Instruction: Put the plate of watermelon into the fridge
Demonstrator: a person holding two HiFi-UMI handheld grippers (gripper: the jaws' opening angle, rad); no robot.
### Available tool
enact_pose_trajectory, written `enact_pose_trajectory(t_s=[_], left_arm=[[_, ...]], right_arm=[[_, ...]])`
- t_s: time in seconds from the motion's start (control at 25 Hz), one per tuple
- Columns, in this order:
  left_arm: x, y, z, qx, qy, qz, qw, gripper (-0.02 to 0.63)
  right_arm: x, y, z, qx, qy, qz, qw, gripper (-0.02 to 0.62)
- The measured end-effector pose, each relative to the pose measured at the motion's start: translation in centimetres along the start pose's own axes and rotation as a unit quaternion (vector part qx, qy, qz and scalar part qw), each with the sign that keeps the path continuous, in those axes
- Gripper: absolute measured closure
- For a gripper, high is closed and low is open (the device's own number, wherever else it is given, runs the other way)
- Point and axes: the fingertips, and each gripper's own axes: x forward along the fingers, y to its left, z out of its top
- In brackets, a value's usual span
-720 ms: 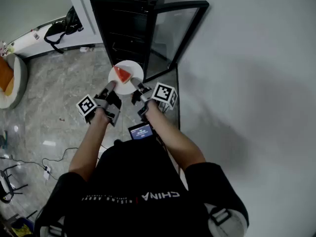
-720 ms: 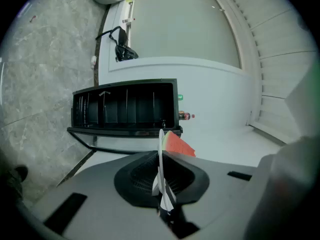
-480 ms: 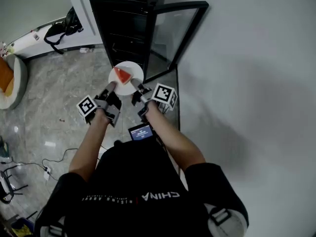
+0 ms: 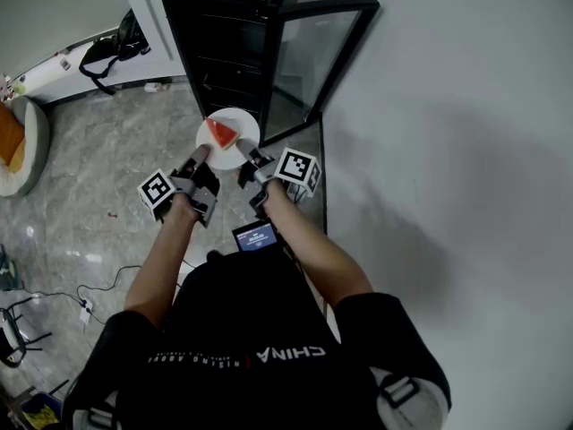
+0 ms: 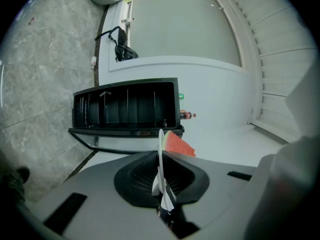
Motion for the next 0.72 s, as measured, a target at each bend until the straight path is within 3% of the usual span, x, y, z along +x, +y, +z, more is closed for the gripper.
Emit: enact_pose_trajectory(t_s=[0.36,0.56,0.72], left_arm=[[0.3,-0.3,-0.2,0.007,0.009,0.004,0.9999,0.577],[0.2,-2.2,-0.8,0.046,0.014,0.012,0.9988,0.577],[0.1,-3.3,-1.0,0.044,0.010,0.004,0.9990,0.577]], right_arm=[[-0.3,0.0,0.2,0.016,-0.006,-0.005,1.000,0.561],[-1.0,1.7,0.3,0.019,-0.006,-0.010,1.000,0.561],[-1.2,2.6,0.4,0.020,-0.004,-0.008,1.000,0.561]])
